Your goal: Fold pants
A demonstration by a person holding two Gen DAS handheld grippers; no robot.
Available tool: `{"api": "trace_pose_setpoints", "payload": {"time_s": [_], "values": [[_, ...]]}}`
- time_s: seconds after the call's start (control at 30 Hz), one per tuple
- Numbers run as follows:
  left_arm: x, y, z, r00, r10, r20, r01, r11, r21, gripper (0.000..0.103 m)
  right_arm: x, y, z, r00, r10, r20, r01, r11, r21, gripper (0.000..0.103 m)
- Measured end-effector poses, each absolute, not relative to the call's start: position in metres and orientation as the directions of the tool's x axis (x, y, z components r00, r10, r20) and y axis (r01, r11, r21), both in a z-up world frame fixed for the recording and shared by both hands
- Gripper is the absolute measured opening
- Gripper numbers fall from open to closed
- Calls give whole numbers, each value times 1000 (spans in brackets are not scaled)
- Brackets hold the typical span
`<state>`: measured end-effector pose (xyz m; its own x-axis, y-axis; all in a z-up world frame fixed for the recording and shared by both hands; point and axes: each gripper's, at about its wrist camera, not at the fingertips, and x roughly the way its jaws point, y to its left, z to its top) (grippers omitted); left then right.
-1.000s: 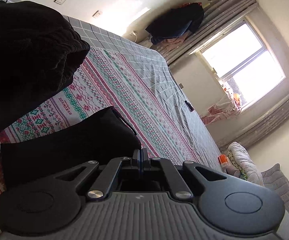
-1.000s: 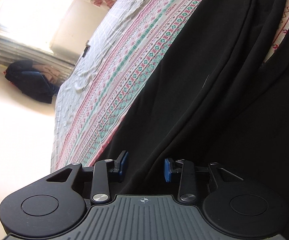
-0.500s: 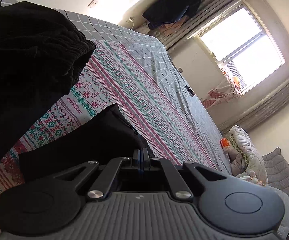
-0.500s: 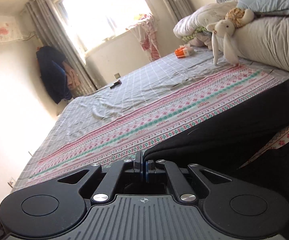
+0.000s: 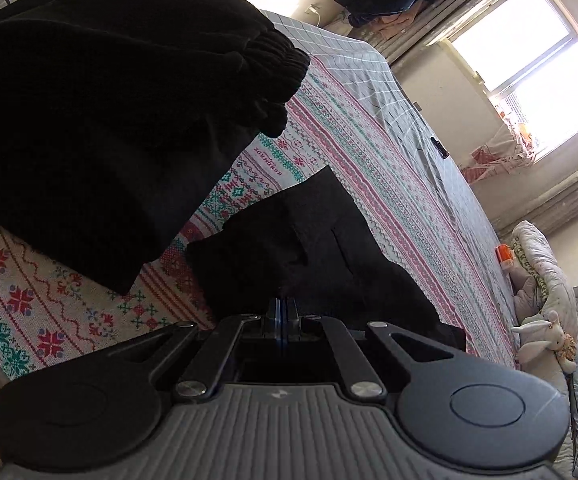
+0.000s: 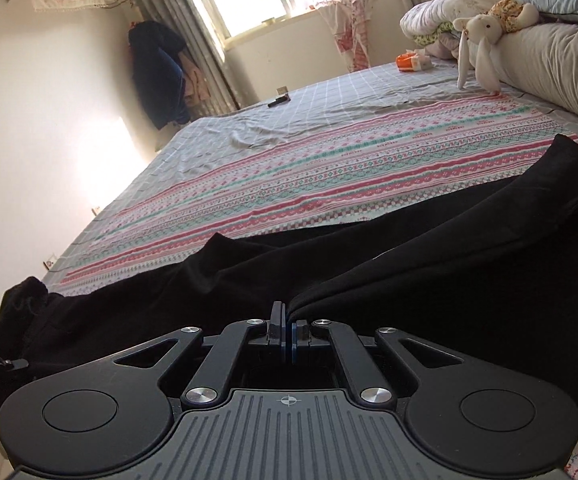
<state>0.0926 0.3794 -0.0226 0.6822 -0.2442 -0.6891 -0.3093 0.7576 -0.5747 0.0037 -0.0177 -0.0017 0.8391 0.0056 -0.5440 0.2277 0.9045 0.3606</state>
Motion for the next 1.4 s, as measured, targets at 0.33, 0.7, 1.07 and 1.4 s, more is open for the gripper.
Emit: {"api": "trace_pose_setpoints", "payload": {"time_s": [0.33,0.7,1.07,1.4], "values": [[89,357,-37,585,-107,-804,-407,819,-405,27,-10,-16,-41,751,78,-655,215,910,354,4],[77,284,-2,623,34,-781,-385,883,-268,87,-24,-100,-7,757,-14,-653,331,870,365,64],[88,136,-8,628,-247,-737,-72,925,-372,96,-35,-253,-7,769,-146,-622,524,703,482,64],[108,-12,-33,557,-505,-659,297,862,-410,97,-34,-341,-52,810,0,-587,540,391,745,41]]}}
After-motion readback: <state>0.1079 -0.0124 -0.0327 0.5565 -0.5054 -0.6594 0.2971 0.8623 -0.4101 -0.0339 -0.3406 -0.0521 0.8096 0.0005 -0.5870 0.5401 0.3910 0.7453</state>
